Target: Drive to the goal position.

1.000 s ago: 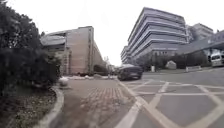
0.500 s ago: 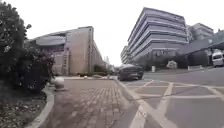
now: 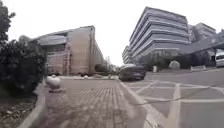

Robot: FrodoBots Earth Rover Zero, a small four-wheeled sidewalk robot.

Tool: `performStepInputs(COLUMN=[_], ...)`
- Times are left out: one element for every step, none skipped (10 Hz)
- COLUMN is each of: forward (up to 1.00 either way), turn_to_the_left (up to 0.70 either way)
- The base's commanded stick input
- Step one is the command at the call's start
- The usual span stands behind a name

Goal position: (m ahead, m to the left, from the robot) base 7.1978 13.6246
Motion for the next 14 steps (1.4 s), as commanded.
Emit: performStepInputs(forward=[0.7, 0.7, 0.7, 0.7, 0.7, 0.7, 0.7, 0.7, 0.7, 0.7, 0.7, 0.7, 0.7, 0.7], turn_to_the_left=[0.14, 0.14, 0.14, 0.14, 0.14, 0.14, 0.14, 0.14, 0.14, 0.14, 0.14, 0.14, 0.14, 0.14])
